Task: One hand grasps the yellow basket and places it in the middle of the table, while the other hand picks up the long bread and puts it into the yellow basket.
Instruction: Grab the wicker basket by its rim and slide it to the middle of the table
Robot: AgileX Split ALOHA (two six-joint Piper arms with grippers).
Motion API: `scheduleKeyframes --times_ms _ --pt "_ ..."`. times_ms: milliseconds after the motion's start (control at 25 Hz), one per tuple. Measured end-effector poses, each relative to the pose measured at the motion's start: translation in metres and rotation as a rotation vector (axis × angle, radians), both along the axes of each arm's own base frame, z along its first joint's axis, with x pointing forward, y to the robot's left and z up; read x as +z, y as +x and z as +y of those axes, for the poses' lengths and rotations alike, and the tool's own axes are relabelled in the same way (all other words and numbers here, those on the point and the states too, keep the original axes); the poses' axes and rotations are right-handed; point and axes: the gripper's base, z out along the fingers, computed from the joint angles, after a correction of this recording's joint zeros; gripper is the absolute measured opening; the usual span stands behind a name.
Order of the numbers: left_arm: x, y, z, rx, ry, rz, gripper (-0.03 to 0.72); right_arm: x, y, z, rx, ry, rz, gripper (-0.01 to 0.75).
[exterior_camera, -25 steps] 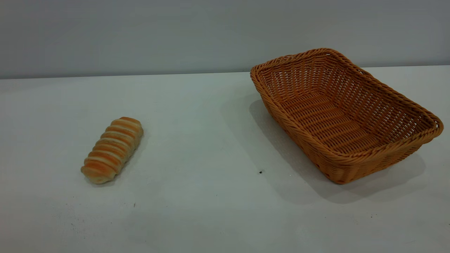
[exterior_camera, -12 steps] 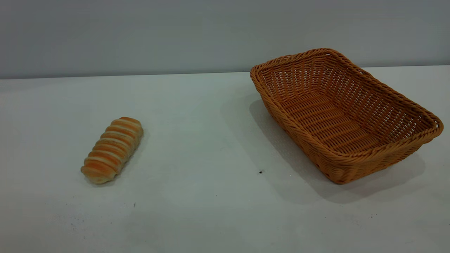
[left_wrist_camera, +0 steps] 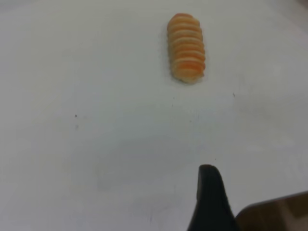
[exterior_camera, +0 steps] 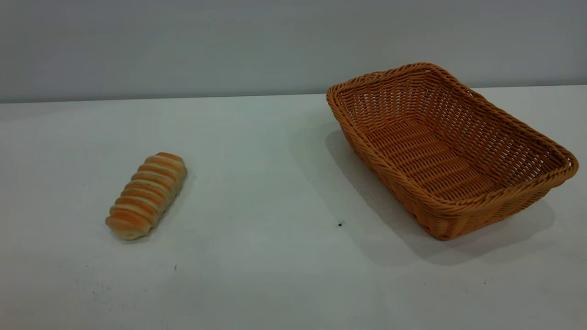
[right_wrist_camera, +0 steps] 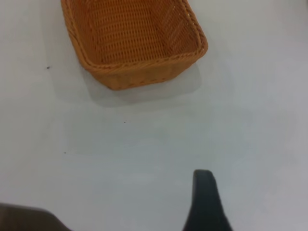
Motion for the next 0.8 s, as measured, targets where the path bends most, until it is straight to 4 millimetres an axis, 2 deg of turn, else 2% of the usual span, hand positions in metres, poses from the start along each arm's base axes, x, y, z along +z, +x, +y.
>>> scheduleKeyframes --times_ms 520,640,800 --pt "0.0004 0.0003 0.0021 -0.069 0.009 -0.008 0.551 0.0006 0.0002 0.0005 0.025 0.008 -0.007 0.57" --pt "0.0004 0.0002 0.0016 -0.072 0.005 -0.007 0.551 0.0036 0.0015 0.0023 0.067 0.038 -0.041 0.57" --pt "0.0011 0.0009 0.0005 -0.068 -0.019 -0.008 0.537 0.0056 0.0026 0.0018 0.034 0.113 -0.056 0.57"
